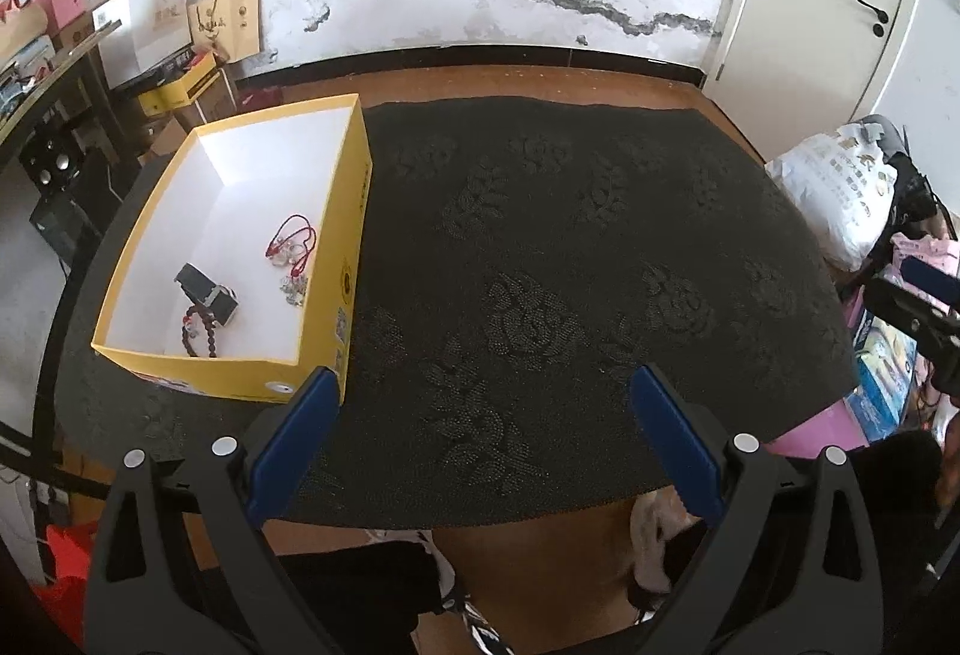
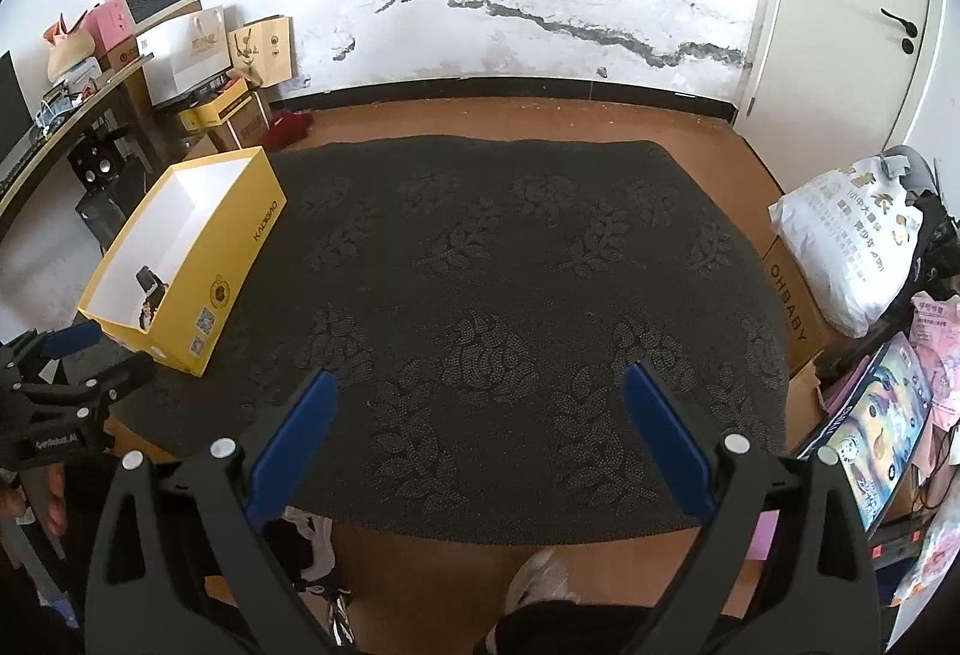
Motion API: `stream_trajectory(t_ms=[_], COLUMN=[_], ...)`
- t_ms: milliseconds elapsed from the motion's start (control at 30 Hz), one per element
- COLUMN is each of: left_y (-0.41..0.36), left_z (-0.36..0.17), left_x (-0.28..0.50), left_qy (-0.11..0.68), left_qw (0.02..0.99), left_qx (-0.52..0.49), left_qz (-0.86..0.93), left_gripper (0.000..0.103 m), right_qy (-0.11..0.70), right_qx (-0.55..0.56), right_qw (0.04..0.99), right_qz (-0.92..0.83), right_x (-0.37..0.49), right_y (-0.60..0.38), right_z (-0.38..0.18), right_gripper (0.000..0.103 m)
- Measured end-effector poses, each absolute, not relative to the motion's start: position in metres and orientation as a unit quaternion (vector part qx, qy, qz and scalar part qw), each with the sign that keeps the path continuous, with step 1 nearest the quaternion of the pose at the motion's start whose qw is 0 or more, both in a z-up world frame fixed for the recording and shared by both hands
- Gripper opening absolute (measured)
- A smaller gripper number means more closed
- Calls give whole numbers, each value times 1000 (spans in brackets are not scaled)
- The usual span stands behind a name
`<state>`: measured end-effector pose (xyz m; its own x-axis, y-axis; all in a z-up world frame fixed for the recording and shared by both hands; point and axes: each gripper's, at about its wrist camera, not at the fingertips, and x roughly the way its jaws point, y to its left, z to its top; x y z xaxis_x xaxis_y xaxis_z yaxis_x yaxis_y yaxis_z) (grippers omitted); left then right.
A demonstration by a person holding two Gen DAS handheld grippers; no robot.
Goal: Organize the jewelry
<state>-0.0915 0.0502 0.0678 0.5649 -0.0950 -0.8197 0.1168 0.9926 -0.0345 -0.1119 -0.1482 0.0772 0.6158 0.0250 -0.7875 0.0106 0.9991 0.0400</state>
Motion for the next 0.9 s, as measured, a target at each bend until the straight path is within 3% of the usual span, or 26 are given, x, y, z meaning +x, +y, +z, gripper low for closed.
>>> stream_trajectory(t_ms=[900], left_y=[30], left_z=[62], left_x=[-87], left_qy=[456], left_qw=[887], left_qx=[14], left_qz=[-67], left_gripper=[95], right_qy=[446], right_qx=[28], right_qw=[895], right_qz=[-12], right_x=[-113], right_y=[-166], right_z=[63], right_gripper=[93])
